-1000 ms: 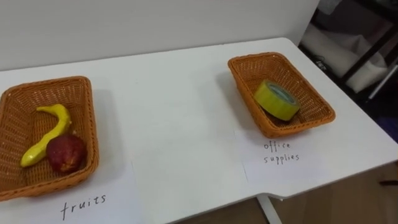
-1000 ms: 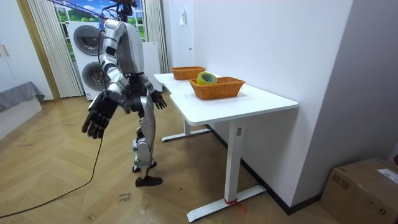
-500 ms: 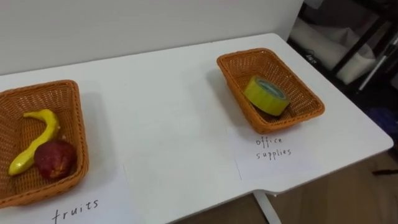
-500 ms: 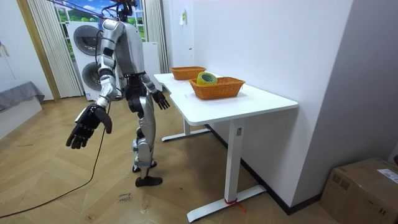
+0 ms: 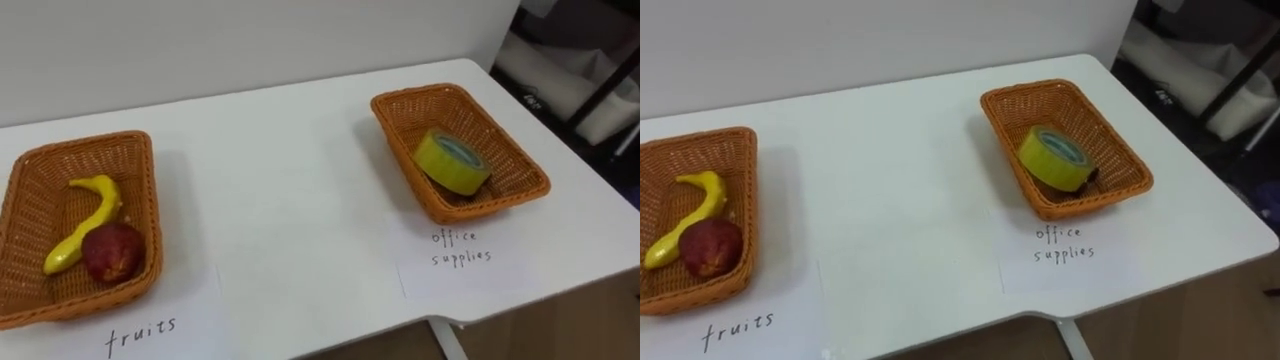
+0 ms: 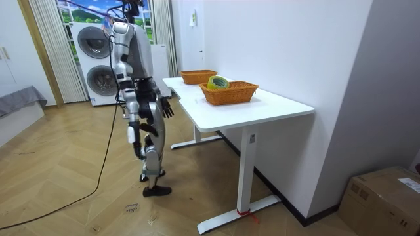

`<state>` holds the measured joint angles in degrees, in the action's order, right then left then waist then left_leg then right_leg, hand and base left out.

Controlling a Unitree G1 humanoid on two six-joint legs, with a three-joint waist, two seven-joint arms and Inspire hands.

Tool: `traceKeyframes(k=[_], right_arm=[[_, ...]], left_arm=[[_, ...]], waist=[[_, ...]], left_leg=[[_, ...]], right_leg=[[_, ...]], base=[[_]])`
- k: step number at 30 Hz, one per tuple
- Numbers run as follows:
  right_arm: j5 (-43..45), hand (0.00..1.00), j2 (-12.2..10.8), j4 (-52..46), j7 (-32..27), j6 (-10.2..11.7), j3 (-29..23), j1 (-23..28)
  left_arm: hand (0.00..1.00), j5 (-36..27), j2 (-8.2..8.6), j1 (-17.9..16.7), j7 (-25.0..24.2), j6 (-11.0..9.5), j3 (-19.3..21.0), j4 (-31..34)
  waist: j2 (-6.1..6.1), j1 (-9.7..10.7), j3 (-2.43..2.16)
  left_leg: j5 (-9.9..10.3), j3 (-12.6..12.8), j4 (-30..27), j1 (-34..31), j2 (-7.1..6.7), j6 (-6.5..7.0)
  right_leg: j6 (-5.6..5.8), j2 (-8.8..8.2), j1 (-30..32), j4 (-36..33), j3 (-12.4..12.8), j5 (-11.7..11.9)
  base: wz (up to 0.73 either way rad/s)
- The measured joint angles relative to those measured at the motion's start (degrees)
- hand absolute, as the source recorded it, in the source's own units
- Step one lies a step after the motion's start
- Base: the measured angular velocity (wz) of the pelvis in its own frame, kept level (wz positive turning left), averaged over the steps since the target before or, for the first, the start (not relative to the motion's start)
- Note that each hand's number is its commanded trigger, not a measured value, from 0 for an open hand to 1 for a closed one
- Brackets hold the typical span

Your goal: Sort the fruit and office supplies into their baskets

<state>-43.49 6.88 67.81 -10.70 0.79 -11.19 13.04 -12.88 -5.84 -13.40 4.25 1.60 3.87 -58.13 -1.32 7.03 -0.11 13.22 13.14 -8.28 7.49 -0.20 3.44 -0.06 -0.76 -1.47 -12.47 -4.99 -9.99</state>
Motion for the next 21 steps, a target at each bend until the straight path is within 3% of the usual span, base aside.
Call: traceKeyframes(k=[6, 11, 21], right_arm=[[8.9, 0.00, -0.2, 1.2, 6.8, -1.1, 5.3, -2.7], [16.7, 0.00, -0.4, 1.2, 9.1, -1.1, 7.9, -4.3], [18.6, 0.00, -0.3, 1.1, 13.1, -1.0, 10.0, -4.6]], left_arm=[[0.00, 0.0, 0.20, 0.1, 0.3, -0.7, -1.8, -2.1], [0.00, 0.0, 0.33, 0.4, 0.4, -1.3, -1.7, -2.8], [0.00, 0.1, 1.16, 0.0, 1.8, -1.4, 0.7, -3.0]], waist=[[0.44, -1.6, 0.06], [0.92, -4.3, 0.20], [1.18, -6.0, 0.20]], left_leg=[[0.0, -1.3, -0.2, 0.1, 0.07, -0.12], [0.2, -1.3, 0.0, 0.0, 0.21, -0.31], [0.4, -2.4, 0.0, 0.1, 0.57, -0.68]], right_leg=[[0.02, 0.11, -0.9, 0.9, -1.5, 0.0], [-0.05, 0.21, -1.0, 1.0, -1.5, -0.1], [-0.29, 0.80, -2.5, 2.0, -2.6, -0.1]], base=[[0.11], [0.00], [0.06]])
